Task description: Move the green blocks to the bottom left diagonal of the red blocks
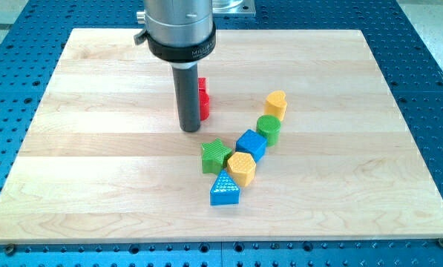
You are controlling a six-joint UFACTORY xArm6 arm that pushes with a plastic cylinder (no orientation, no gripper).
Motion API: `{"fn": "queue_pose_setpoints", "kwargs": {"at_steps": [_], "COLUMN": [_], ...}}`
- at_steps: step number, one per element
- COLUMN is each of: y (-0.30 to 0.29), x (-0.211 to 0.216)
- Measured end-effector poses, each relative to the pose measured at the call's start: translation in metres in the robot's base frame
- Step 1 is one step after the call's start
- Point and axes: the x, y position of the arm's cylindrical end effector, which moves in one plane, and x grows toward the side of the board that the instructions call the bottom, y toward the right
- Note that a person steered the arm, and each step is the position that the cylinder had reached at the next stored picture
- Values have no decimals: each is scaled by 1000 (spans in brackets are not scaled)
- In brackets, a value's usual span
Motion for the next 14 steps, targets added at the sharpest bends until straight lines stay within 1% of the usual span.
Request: {"fn": "queue_pose_setpoints", "kwargs": {"at_steps": [1,2,3,4,5,7,8,9,10,12,13,14], "y": [0,-10,-20,-4,31,34,7,-31,-22,106,151,218], "x": [-39,19,91,129,127,64,47,21,-29,-28,-9,7]}}
